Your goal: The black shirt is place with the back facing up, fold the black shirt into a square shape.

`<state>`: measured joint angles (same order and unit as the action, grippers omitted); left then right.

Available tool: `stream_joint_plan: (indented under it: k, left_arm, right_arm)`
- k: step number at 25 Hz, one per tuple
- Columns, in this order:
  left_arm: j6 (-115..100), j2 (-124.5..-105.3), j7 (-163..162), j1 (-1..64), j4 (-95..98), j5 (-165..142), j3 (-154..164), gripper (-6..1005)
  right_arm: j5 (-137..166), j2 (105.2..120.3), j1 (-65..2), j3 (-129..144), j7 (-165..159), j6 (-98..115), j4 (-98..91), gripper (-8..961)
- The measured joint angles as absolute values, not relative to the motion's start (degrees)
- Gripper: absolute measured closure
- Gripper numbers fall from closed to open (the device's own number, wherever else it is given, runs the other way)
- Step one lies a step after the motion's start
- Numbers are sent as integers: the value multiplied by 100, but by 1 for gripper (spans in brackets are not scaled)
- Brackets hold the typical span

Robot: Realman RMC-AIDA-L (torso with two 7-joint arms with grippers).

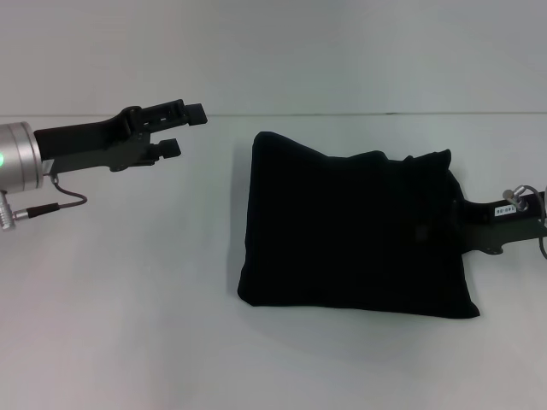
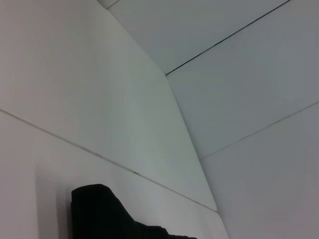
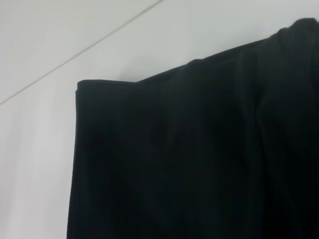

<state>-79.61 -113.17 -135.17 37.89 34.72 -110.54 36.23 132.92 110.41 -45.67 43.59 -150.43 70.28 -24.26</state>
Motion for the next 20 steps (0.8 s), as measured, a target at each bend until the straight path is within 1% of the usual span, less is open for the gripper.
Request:
stream_joint_plan:
  k: [7,11,16,20]
  left_arm:
    - [-7953,-11320,-13517,3798,3472,-11054,3621,35]
    - [-7953,-11321,-13517,3798,3472,-11054,3621,35]
    - [-7955,-11338,-13529,3797,3478,-11054,3622,35]
    - [-7951,-11338,-13531,3778,3475,-11054,3621,34]
  right_arm:
    - [13273,11039,-4538,4310,-14986,7036,-2612,814]
    - [13273,11075,-4510,4311,-15019,7111,-3048,841]
    - [13514,11121,-4500,4361,-15243,7378,-3405,913]
    - [13747,11123,-4477,4358,-15325,7341,-3231,912]
